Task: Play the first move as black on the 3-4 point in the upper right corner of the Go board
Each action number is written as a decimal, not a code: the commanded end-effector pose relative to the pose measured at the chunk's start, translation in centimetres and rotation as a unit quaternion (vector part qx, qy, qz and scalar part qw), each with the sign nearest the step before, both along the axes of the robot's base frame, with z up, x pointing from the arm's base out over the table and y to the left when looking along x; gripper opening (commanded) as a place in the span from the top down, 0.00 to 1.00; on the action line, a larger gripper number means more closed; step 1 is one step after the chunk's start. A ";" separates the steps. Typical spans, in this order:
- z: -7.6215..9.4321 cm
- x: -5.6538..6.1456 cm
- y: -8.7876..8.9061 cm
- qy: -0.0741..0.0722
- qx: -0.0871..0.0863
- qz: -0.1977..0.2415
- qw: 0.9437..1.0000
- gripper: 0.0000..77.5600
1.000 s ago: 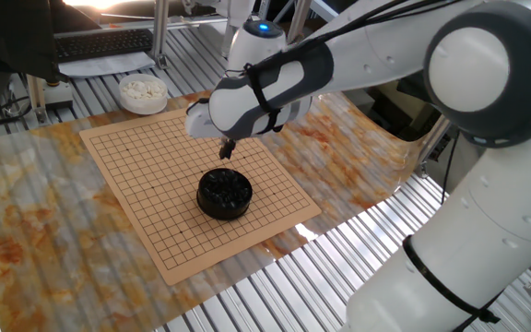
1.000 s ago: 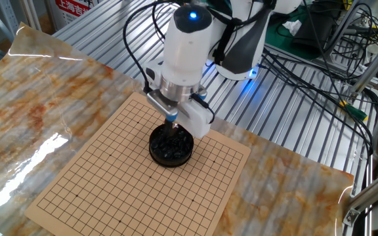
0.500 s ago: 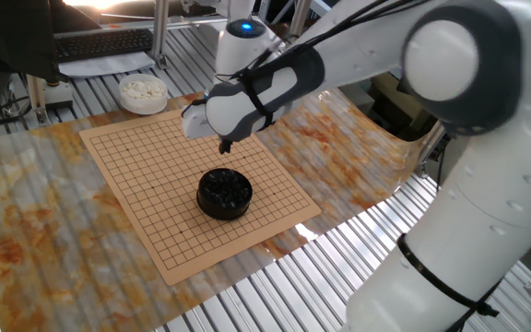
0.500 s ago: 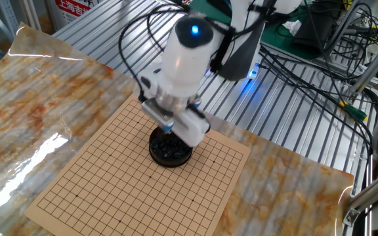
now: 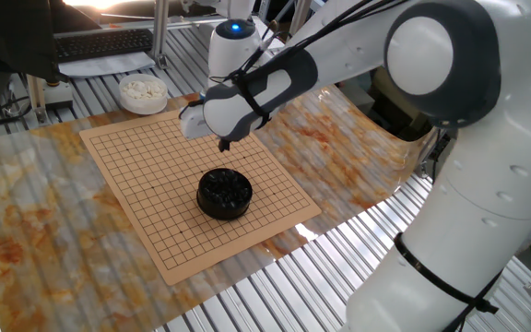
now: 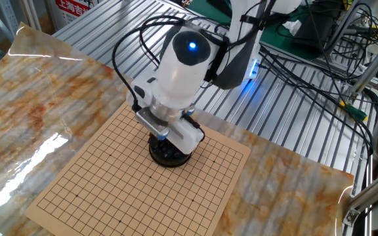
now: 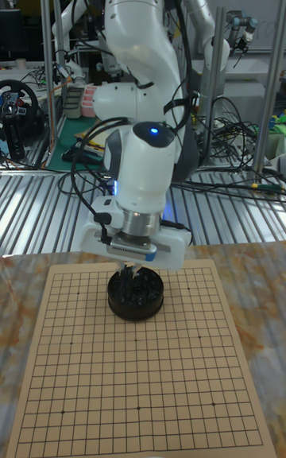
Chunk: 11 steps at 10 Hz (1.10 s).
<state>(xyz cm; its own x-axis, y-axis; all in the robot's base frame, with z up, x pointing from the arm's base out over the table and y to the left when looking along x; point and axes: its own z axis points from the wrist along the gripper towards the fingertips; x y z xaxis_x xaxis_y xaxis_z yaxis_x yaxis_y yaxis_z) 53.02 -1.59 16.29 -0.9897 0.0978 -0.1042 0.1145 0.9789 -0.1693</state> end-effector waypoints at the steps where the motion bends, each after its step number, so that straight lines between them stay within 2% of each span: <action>1: -1.0 2.6 -2.5 0.007 -0.030 0.035 0.999 0.99; 5: -0.8 4.8 -3.1 0.035 -0.031 0.043 0.998 0.99; 7: -1.1 5.5 -3.1 0.040 -0.039 0.051 0.997 0.99; 8: -1.4 5.6 -3.0 0.042 -0.049 0.057 0.996 0.99; 10: -2.1 5.8 -2.8 0.043 -0.054 0.064 0.996 0.99; 11: -2.3 5.9 -2.8 0.044 -0.063 0.070 0.995 0.99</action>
